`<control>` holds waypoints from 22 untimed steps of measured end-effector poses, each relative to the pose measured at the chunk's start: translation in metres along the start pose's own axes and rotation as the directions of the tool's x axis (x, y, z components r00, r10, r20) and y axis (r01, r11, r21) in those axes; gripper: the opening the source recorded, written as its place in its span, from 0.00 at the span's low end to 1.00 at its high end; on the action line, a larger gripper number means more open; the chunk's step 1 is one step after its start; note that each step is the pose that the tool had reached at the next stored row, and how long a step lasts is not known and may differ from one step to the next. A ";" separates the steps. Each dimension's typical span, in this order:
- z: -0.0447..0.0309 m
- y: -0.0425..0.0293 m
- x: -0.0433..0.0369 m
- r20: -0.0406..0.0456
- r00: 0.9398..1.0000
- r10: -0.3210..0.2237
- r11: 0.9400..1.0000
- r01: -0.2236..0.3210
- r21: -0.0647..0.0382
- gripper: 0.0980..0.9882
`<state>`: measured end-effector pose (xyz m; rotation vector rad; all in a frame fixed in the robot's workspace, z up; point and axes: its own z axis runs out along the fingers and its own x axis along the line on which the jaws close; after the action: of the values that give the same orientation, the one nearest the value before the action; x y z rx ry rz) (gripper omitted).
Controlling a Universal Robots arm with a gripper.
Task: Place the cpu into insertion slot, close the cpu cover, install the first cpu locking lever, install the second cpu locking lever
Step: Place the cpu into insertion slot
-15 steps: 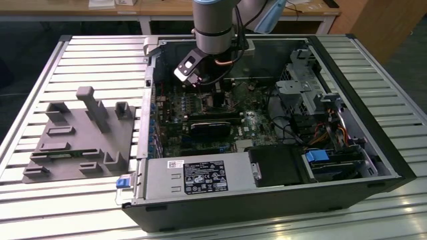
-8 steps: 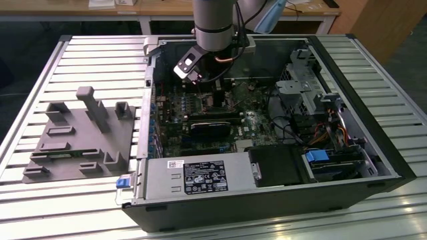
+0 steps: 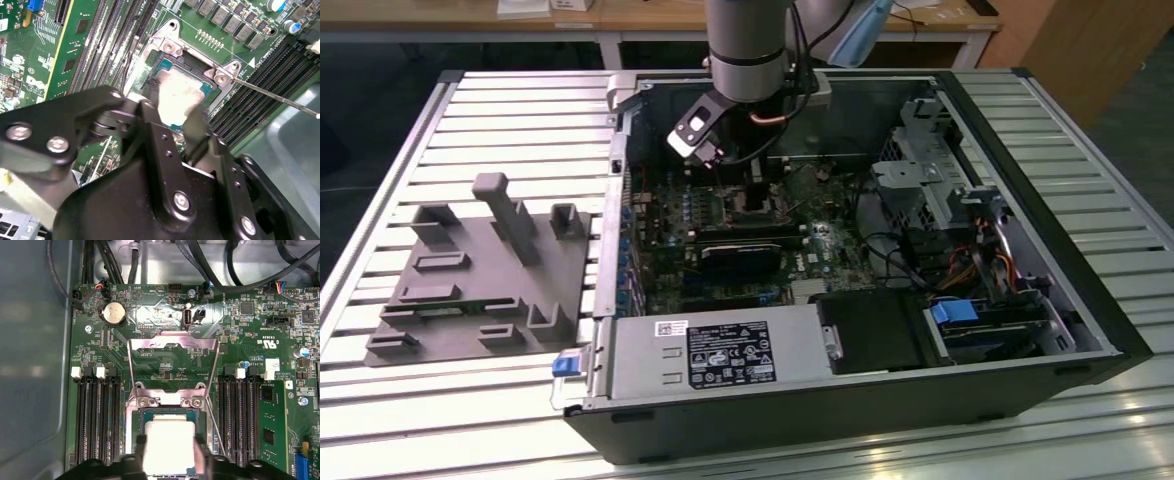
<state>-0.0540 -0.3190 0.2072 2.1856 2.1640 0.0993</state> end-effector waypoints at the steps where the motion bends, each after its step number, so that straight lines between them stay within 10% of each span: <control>1: 0.0000 0.0000 0.0000 0.000 1.000 0.000 1.000 0.000 0.000 0.41; 9: -0.0002 0.0000 0.0000 0.000 1.000 0.000 1.000 0.000 0.000 0.03; 22: -0.0062 0.0006 0.0000 0.000 1.000 0.000 1.000 0.000 0.000 0.00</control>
<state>-0.0540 -0.3190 0.2134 2.1856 2.1641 0.0995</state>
